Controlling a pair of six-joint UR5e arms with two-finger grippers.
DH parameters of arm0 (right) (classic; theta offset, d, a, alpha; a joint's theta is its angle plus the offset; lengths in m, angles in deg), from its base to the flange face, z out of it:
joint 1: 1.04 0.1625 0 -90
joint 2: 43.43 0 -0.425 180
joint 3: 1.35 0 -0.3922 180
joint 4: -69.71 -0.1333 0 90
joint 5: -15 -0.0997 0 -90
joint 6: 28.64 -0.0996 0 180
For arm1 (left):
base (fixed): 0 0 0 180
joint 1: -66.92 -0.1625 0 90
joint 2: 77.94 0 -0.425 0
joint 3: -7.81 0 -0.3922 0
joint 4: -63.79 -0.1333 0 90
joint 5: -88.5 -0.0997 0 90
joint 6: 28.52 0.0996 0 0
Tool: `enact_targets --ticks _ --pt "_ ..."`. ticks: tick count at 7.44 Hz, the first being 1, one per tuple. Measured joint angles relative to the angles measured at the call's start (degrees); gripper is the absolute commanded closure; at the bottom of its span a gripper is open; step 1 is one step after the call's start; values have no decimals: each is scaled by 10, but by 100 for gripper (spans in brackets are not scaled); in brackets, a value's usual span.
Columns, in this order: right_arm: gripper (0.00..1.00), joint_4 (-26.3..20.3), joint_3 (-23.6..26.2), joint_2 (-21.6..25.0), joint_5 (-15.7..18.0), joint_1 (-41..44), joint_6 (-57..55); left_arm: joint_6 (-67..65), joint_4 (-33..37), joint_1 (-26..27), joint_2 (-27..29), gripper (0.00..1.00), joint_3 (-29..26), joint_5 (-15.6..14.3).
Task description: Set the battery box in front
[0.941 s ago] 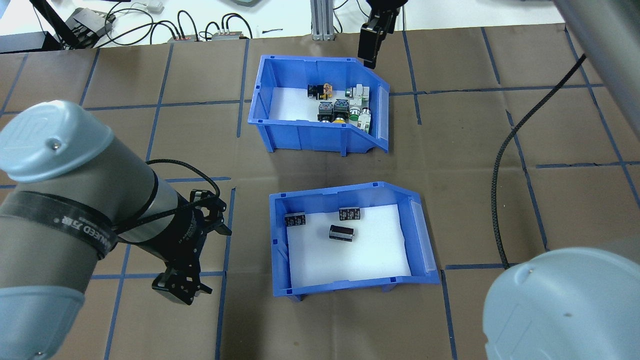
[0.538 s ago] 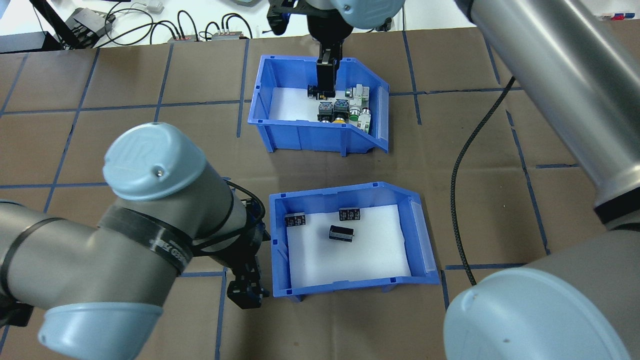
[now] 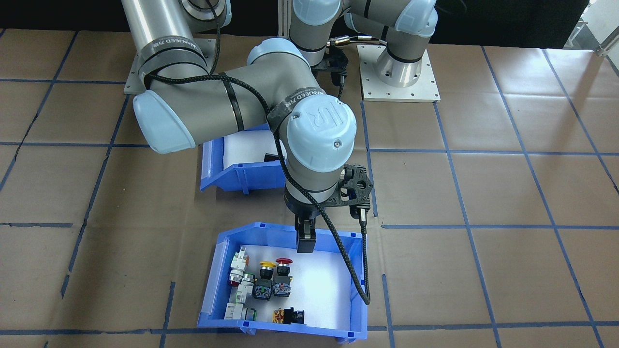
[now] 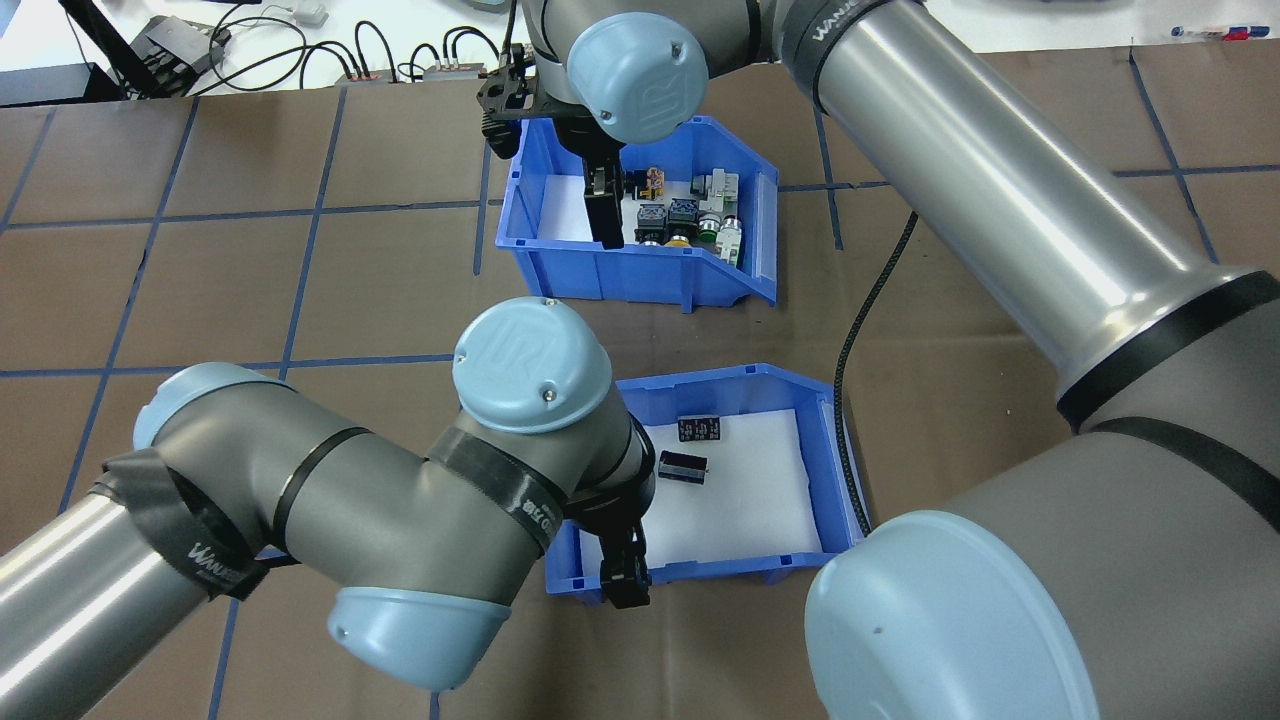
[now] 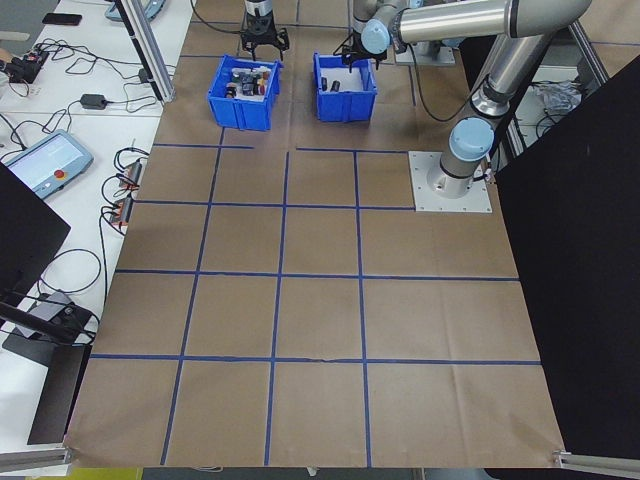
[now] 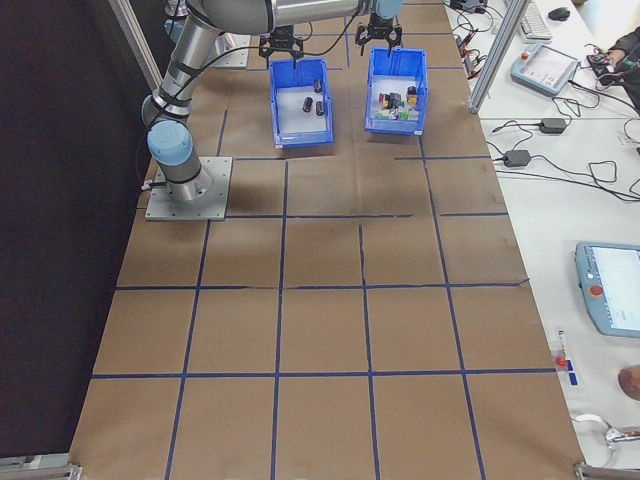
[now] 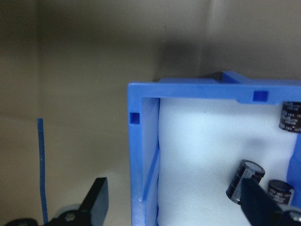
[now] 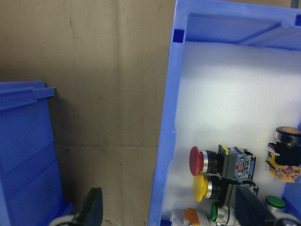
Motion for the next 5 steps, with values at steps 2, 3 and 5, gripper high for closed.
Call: enact_targets --ticks 2,3,5 --pt "0 75 32 -21 3 3 0 -12 -45 24 34 1 0 0" --pt "0 123 54 -28 8 3 -2 -8 -53 31 43 1 1 1" --pt "9 178 84 -30 12 1 -7 4 -56 40 49 1 6 0"
